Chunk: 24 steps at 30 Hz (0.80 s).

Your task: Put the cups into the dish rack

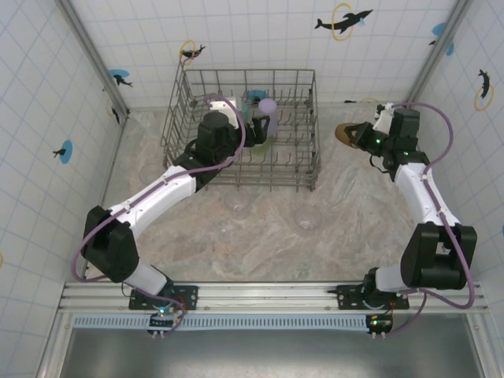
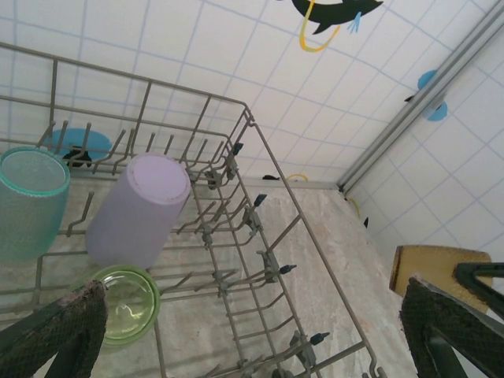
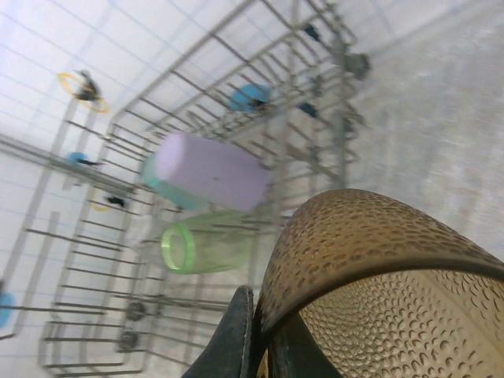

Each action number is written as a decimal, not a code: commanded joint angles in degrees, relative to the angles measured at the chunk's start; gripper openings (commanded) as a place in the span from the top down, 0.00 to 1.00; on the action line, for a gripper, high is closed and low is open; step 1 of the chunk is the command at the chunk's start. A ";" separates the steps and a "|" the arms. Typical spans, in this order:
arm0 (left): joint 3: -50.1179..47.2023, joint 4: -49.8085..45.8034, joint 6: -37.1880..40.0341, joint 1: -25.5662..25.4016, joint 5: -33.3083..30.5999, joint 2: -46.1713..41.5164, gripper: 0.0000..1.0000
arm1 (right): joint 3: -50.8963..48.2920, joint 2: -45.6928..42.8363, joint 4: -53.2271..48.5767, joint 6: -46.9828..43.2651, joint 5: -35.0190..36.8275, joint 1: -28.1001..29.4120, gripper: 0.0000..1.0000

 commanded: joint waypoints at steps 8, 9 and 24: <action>4.91 4.84 -9.63 4.73 10.94 4.59 0.02 | -4.78 -2.97 24.99 11.05 -7.37 6.22 1.00; 5.46 5.04 -10.92 5.23 11.81 5.11 0.02 | -5.54 -2.81 27.41 12.05 -7.84 6.91 1.00; 8.23 12.94 -23.26 6.67 23.14 10.56 0.02 | -7.16 6.60 54.20 24.12 -10.09 15.81 1.00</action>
